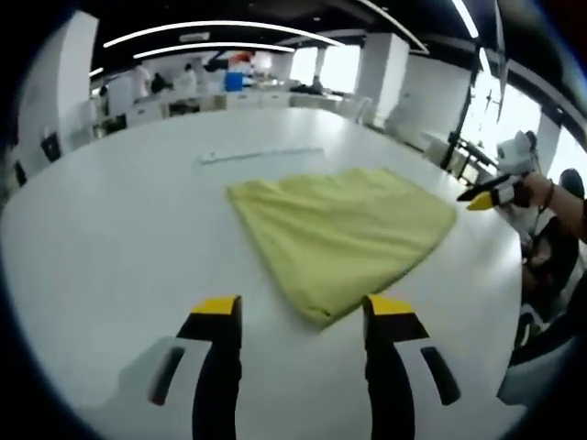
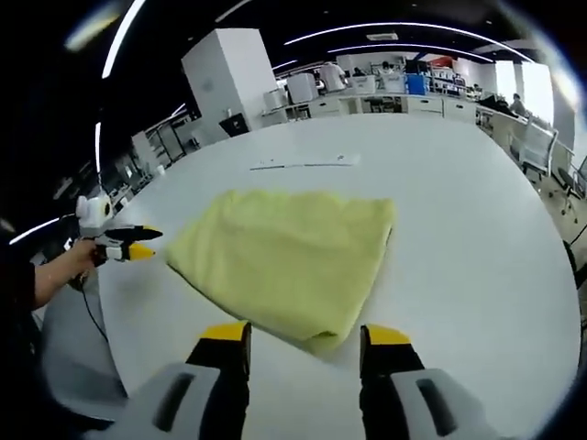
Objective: Fold the garment on the visible template until the final outline fits inside the template.
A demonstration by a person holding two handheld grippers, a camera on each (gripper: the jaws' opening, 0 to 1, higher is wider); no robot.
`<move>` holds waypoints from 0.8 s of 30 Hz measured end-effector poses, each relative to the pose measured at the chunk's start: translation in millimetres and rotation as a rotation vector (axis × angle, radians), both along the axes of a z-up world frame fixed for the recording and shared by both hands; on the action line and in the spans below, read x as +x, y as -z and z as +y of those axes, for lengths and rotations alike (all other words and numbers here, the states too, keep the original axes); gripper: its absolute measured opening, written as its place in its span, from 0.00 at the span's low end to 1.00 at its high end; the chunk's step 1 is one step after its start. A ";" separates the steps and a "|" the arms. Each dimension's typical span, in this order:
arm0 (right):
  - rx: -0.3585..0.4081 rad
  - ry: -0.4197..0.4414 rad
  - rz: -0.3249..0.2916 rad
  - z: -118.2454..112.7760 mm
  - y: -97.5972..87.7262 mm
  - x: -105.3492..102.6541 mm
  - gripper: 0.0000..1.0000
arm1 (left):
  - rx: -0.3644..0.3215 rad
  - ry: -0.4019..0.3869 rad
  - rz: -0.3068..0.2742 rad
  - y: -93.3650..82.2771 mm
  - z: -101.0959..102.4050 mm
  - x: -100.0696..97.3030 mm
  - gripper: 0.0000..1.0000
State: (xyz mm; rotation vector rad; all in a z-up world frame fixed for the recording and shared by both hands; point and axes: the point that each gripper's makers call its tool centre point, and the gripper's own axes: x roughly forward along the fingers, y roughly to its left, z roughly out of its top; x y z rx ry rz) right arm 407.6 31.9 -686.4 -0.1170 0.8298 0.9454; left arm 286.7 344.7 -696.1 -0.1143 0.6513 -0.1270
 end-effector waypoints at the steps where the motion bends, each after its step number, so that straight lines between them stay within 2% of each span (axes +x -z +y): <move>1: -0.006 0.011 0.000 -2.5 2.5 0.0 0.42 | -0.007 -0.003 0.002 1.7 -0.7 -1.9 0.44; 4: -0.010 0.018 0.009 -5.6 8.2 -2.4 0.38 | -0.033 -0.024 -0.004 4.4 -1.2 -4.3 0.35; 7: -0.007 0.032 0.025 -8.0 13.5 -5.1 0.32 | -0.058 -0.047 0.009 9.5 -1.1 -6.3 0.32; 16: 0.012 0.062 0.005 -7.6 19.8 -5.5 0.16 | -0.115 -0.085 0.021 19.3 -7.8 -6.7 0.14; 21: 0.027 0.083 -0.006 -4.4 19.2 -3.3 0.12 | -0.126 -0.101 0.026 22.0 -9.6 -6.1 0.09; 24: 0.036 0.081 -0.008 -1.0 20.4 -3.9 0.08 | -0.127 -0.103 0.027 22.3 -9.9 -5.2 0.10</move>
